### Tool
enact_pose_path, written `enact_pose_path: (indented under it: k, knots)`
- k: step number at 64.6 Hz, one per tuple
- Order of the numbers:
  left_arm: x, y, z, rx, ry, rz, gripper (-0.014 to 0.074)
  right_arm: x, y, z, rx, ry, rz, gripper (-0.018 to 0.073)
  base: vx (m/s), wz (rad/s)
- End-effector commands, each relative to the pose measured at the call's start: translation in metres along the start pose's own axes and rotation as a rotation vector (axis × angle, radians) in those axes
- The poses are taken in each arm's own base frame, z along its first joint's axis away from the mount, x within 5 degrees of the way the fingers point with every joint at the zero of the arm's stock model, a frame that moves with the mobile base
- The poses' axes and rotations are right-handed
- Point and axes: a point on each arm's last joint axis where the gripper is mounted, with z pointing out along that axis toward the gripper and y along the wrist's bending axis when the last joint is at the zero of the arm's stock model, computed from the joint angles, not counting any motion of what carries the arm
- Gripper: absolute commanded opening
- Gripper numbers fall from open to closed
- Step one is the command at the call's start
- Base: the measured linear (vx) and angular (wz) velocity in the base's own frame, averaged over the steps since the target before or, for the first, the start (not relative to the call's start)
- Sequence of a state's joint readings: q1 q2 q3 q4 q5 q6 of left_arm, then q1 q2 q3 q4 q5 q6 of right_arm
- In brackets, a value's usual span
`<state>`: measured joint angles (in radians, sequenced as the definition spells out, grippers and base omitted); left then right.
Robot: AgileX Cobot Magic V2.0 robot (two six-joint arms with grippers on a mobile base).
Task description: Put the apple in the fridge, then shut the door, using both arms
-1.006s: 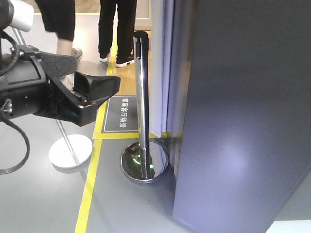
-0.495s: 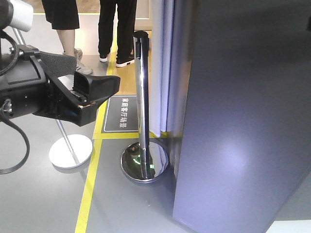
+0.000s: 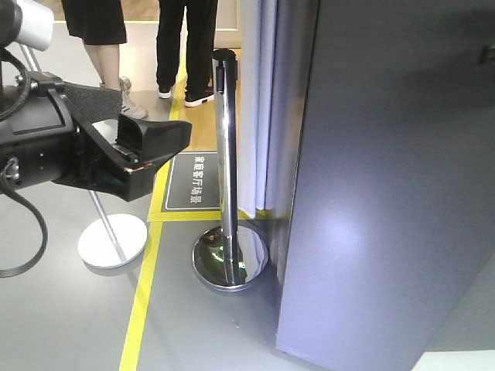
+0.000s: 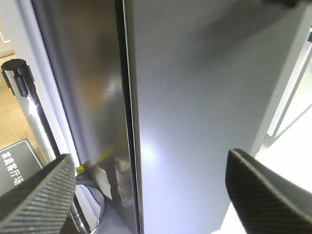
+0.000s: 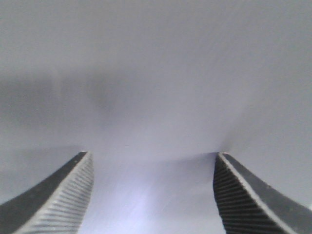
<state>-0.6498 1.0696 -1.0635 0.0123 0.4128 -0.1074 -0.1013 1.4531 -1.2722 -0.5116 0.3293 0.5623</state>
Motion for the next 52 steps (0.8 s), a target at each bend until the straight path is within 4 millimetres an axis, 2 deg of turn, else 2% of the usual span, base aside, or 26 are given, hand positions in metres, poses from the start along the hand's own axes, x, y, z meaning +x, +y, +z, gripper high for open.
enact_pose_path:
  k: [1,12,24,52]
  knots:
    - [-0.016,-0.002,-0.01,0.013,-0.107,-0.01,0.0594,-0.028,0.003,0.0,-0.042,-0.135,-0.011,0.0484,0.0,0.0]
    - [-0.016,-0.002,-0.01,0.013,-0.107,-0.01,0.0594,-0.046,0.008,0.02,-0.047,-0.168,0.0,0.0484,0.0,0.0]
    - [-0.016,-0.002,-0.01,0.013,-0.107,-0.01,0.0594,-0.06,0.014,0.052,-0.05,-0.193,0.007,0.0484,0.0,0.0]
    - [-0.016,-0.002,-0.009,0.013,-0.106,-0.01,0.0594,-0.064,0.024,0.108,-0.072,-0.162,0.034,0.0484,0.0,0.0]
